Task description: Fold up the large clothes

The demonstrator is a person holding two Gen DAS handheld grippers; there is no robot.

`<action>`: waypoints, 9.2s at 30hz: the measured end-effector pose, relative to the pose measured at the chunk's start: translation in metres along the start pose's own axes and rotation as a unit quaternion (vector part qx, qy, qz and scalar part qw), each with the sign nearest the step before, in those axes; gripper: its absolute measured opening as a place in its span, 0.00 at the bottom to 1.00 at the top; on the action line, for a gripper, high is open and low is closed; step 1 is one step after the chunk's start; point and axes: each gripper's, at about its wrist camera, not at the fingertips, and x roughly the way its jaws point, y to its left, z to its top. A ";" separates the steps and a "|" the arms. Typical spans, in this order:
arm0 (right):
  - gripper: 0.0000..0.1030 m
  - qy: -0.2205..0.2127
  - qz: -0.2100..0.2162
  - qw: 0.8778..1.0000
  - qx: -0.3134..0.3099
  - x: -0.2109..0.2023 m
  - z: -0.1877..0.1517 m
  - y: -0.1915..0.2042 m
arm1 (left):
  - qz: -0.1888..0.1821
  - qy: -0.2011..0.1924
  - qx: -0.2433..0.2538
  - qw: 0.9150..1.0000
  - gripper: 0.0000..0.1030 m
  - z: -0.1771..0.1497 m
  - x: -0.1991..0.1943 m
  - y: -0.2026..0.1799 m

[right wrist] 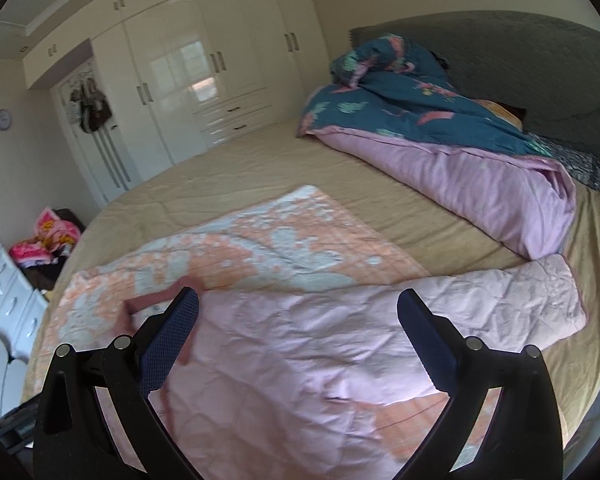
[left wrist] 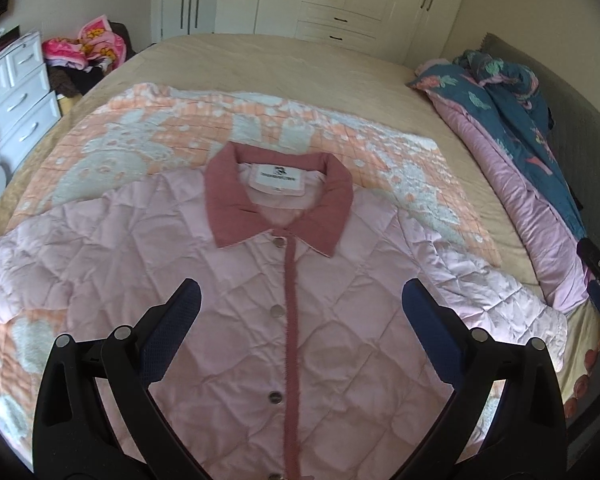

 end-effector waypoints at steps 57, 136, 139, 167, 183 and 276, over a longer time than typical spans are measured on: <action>0.46 0.018 -0.110 0.867 0.485 0.091 -0.096 -0.346 | 0.035 0.058 0.016 0.998 0.92 -0.015 0.098 -0.063; 0.14 -0.052 0.185 0.957 -0.216 0.005 -0.050 0.191 | -0.101 -0.024 -0.161 0.982 0.92 -0.007 -0.002 0.211; 0.14 -0.043 0.186 0.953 -0.234 0.011 -0.063 0.202 | -0.114 -0.022 -0.172 0.978 0.92 -0.012 0.001 0.216; 0.53 0.092 0.241 0.895 -0.364 0.053 -0.199 0.280 | -0.186 -0.002 -0.229 0.955 0.92 -0.026 0.038 0.250; 0.67 0.100 0.192 0.938 -0.272 0.039 -0.155 0.161 | -0.172 0.056 -0.193 0.964 0.48 -0.045 0.097 0.212; 0.96 0.119 0.293 0.914 -0.254 -0.021 -0.150 0.252 | 0.130 -0.073 -0.214 0.965 0.91 -0.062 -0.043 0.325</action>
